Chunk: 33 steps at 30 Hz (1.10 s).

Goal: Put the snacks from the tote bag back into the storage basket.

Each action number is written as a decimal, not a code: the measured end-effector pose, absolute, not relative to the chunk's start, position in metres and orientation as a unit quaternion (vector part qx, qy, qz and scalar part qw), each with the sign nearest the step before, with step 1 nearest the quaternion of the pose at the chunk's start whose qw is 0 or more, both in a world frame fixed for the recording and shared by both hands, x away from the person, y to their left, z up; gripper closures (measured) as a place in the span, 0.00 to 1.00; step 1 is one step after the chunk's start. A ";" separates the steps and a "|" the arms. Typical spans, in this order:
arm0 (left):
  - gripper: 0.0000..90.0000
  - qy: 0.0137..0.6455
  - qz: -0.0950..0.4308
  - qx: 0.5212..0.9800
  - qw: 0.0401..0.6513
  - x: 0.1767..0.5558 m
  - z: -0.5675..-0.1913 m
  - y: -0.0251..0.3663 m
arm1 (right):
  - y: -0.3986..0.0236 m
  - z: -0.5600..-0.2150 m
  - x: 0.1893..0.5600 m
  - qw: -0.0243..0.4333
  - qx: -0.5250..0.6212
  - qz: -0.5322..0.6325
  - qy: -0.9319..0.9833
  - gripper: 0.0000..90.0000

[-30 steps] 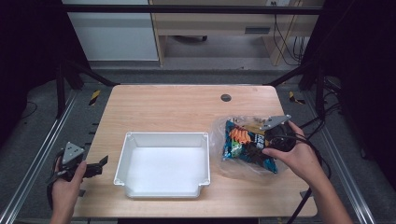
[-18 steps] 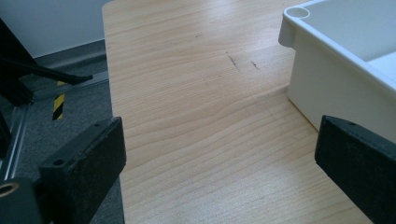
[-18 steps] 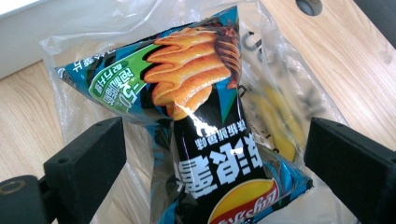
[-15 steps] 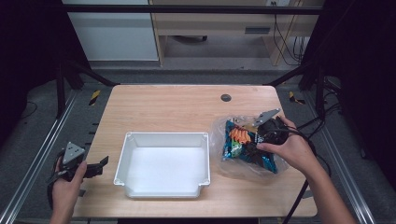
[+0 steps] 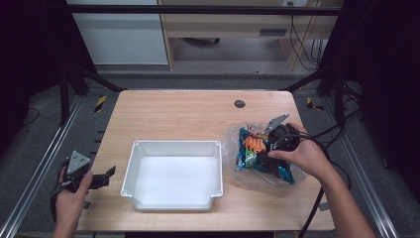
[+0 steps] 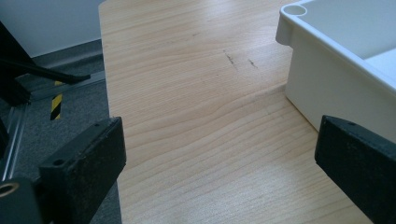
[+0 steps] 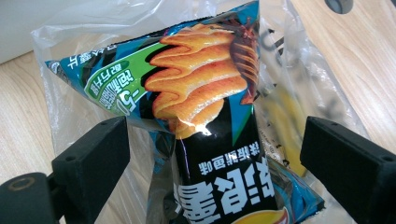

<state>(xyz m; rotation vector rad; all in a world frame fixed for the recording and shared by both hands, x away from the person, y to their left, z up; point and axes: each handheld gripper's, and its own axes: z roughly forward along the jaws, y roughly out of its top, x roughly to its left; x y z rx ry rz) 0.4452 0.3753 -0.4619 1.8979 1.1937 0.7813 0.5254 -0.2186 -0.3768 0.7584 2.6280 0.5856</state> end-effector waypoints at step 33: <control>0.02 0.464 0.303 0.745 0.372 0.446 -0.463 0.375 | -0.215 -0.409 0.544 0.121 0.268 0.188 0.937 0.10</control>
